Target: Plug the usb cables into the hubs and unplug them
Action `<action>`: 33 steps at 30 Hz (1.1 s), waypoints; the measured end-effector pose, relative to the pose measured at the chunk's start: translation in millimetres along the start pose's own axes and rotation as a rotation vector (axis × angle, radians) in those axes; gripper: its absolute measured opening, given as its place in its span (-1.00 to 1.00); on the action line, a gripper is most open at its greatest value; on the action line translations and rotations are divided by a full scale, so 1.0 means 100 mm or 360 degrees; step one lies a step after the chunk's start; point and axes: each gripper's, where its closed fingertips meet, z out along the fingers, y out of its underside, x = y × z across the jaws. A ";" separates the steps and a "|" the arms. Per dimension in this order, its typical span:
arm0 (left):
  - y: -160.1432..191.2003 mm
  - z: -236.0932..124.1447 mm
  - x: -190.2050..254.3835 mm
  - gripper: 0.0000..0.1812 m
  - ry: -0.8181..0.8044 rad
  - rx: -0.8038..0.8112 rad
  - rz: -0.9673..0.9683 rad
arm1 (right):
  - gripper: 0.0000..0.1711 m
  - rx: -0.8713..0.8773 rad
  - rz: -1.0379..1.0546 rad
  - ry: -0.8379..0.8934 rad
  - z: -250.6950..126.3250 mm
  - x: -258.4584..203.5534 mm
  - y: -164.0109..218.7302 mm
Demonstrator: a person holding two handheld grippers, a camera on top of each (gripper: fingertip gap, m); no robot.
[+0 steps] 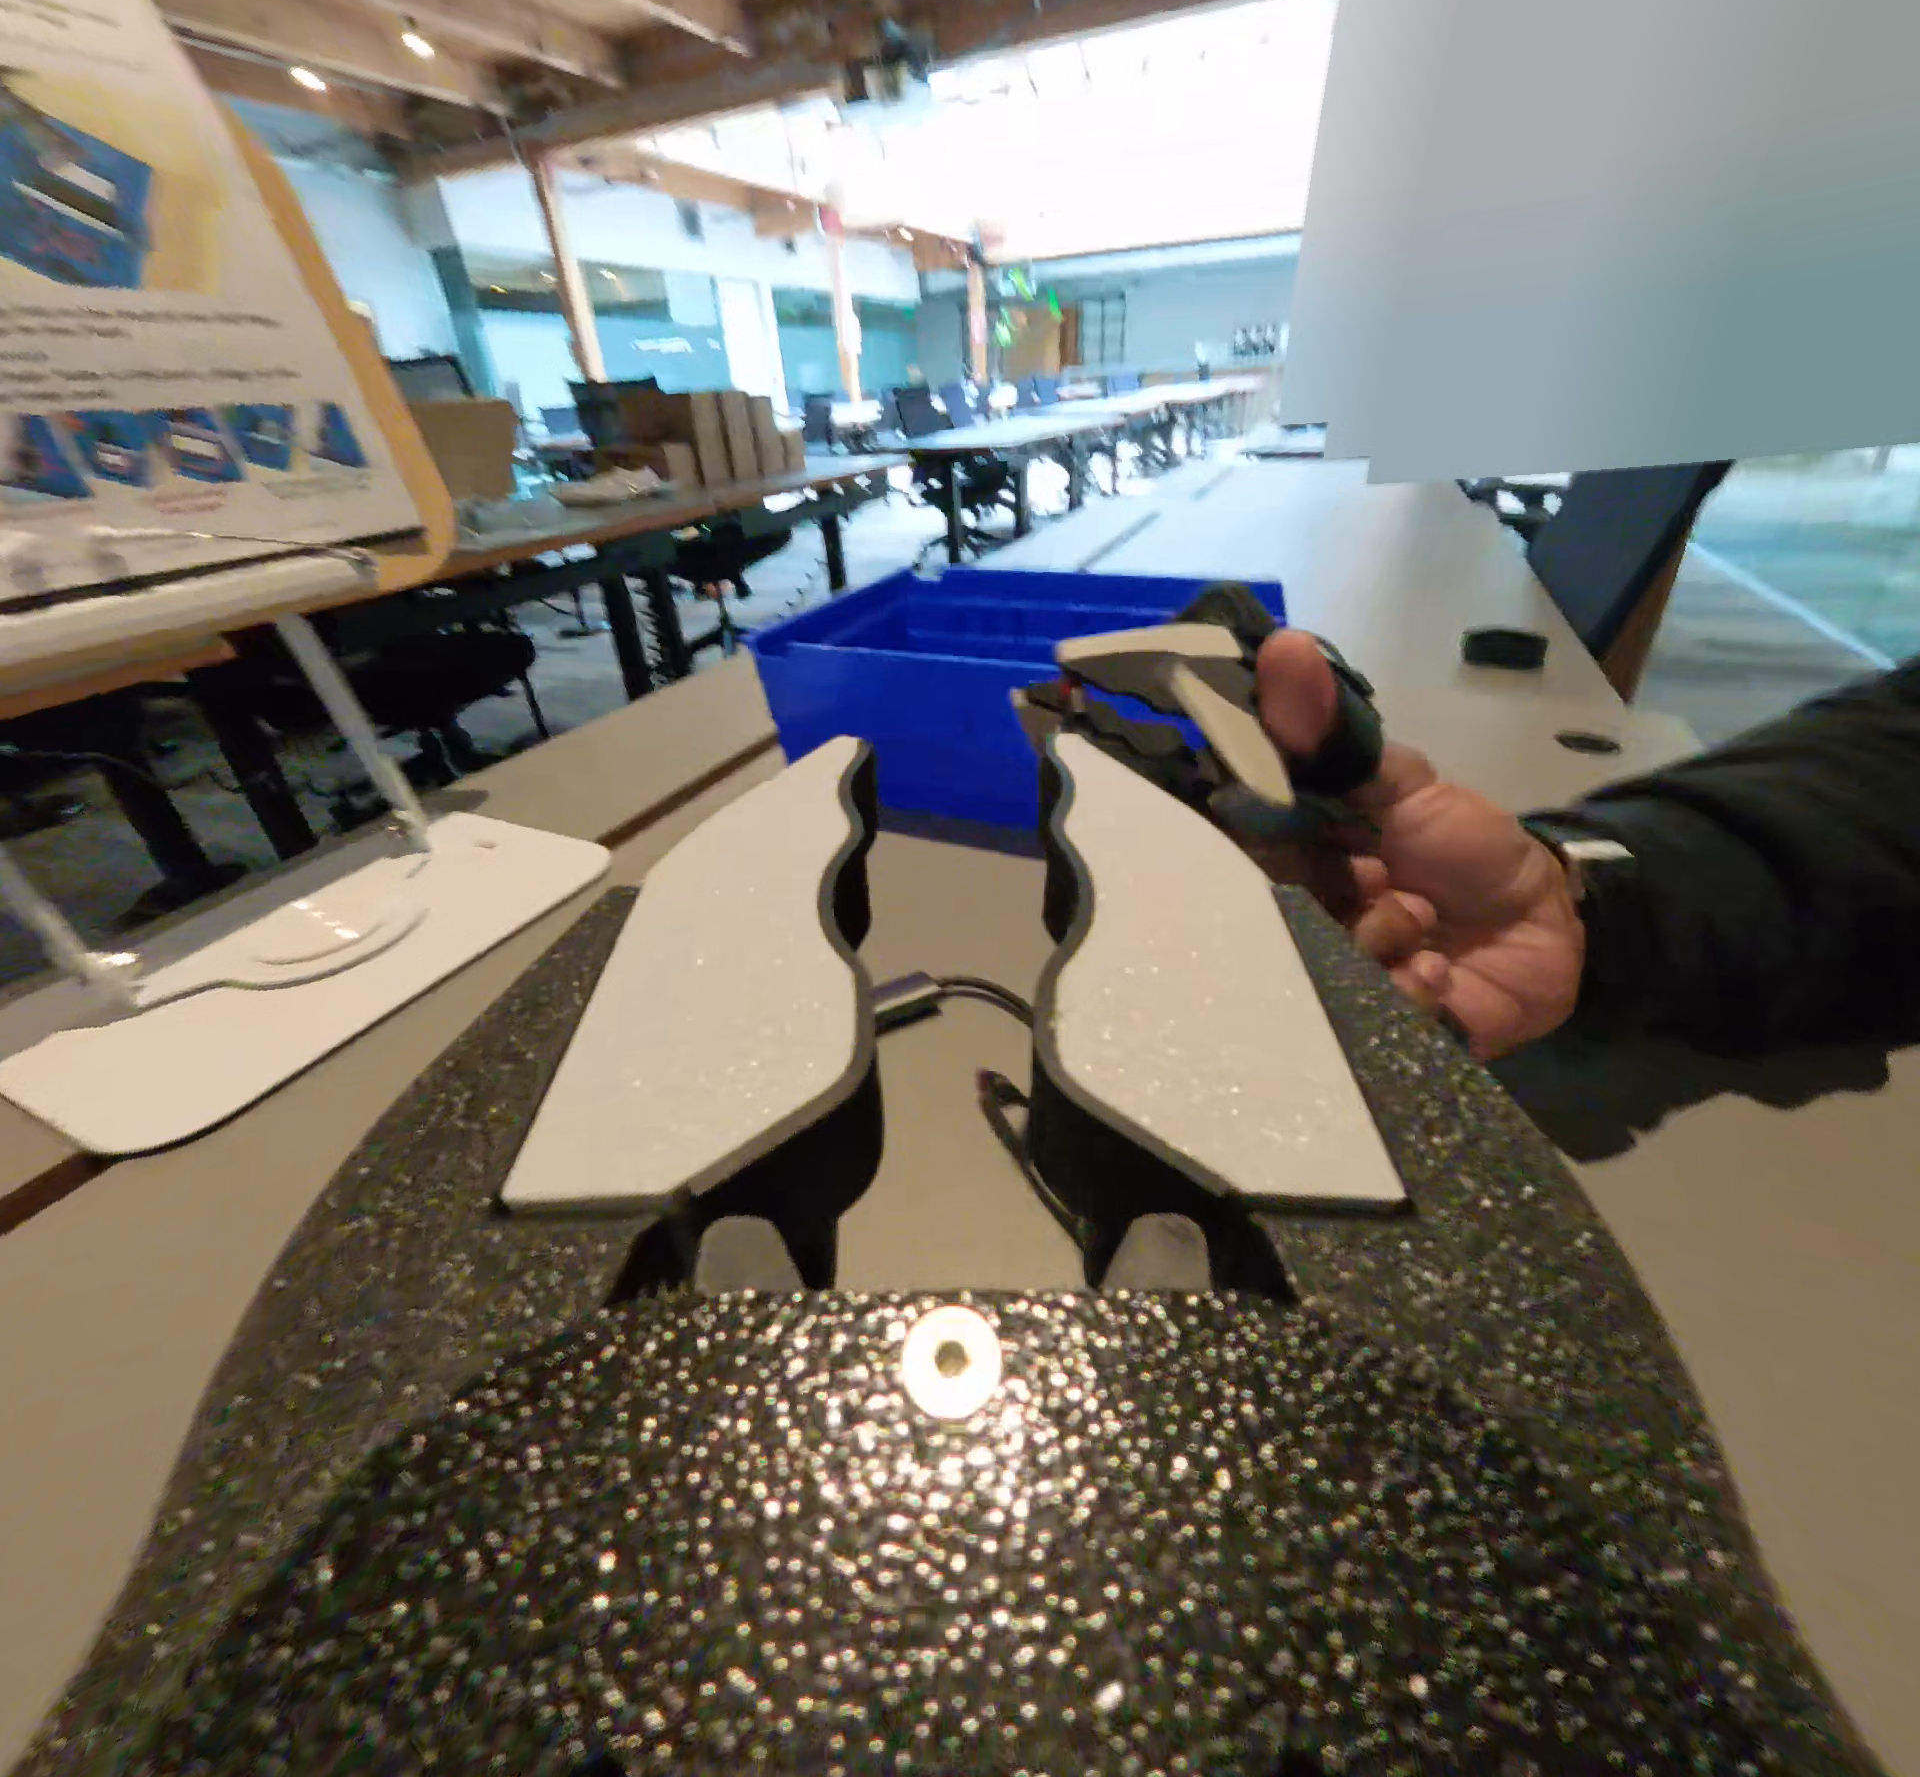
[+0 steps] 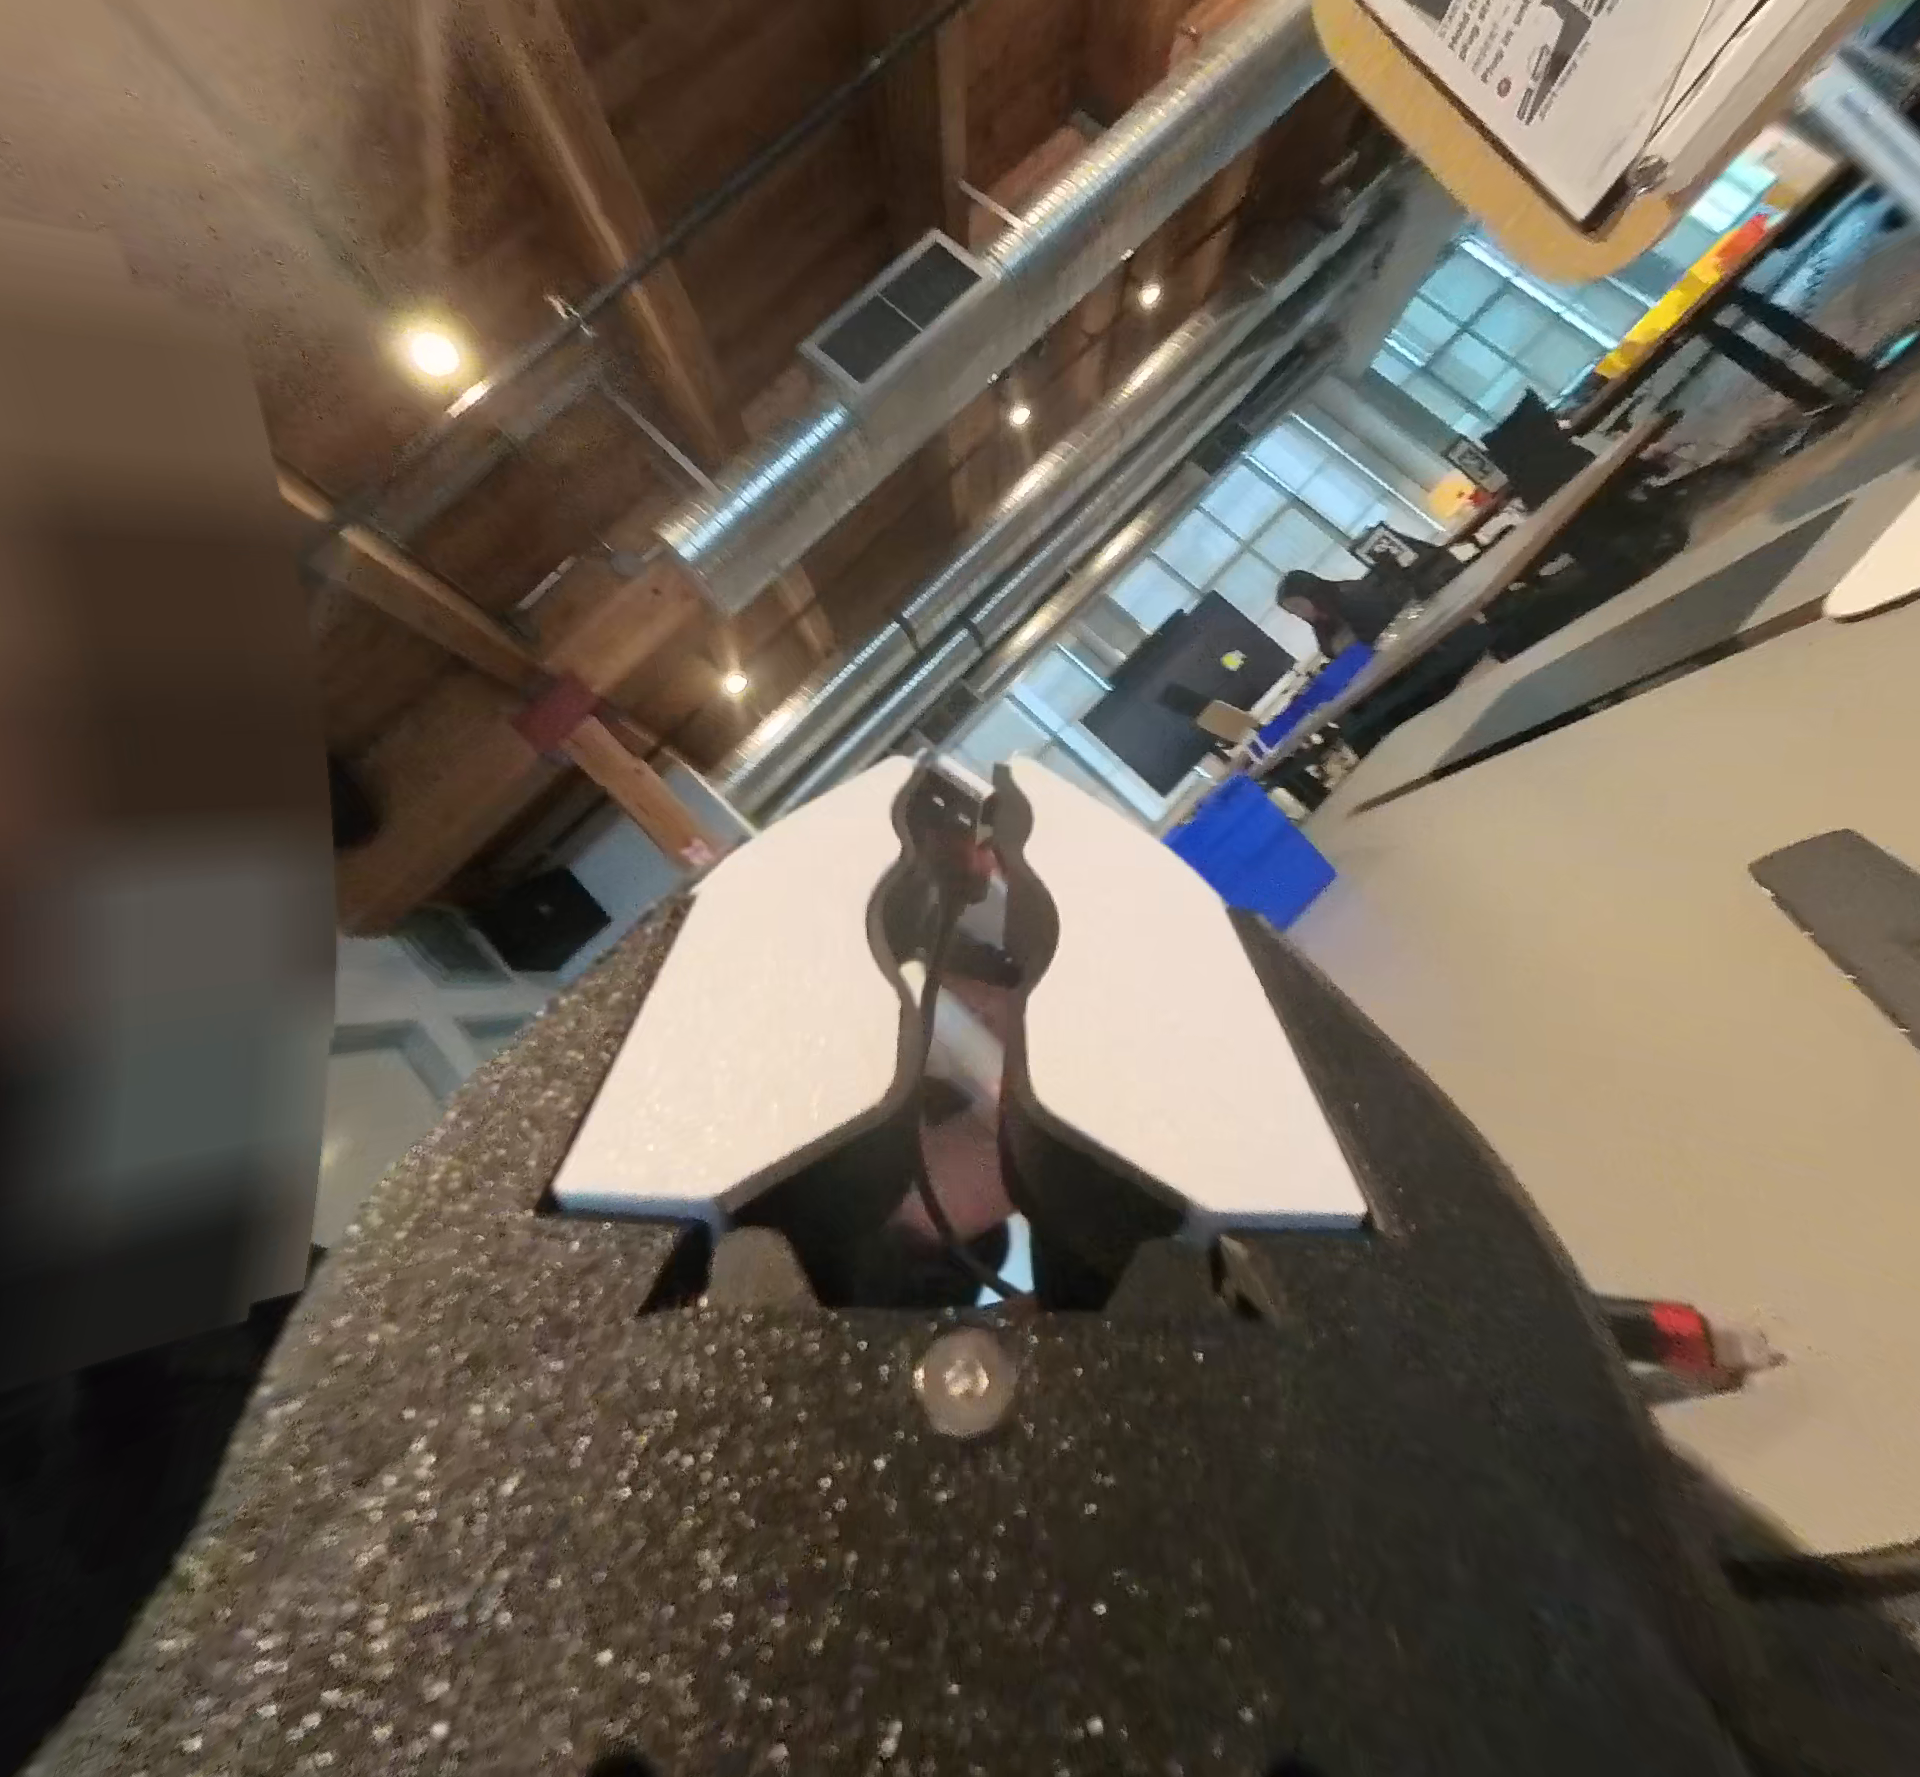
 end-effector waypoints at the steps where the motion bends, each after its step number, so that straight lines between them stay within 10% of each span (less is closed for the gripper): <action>1: -0.02 -0.05 -0.10 -0.69 -0.0062 0.0028 -0.0007 | -0.87 0.0008 0.0037 -0.0031 0.00 -0.02 0.00; 14: 0.60 0.37 0.25 -0.63 -0.0147 -0.0203 0.0872 | -0.87 -0.0010 0.0214 -0.0202 0.05 -0.22 0.19; 33: 0.21 0.35 0.50 -0.71 0.0022 0.0191 0.0362 | -0.87 0.0047 0.0171 -0.0312 0.03 -0.32 0.20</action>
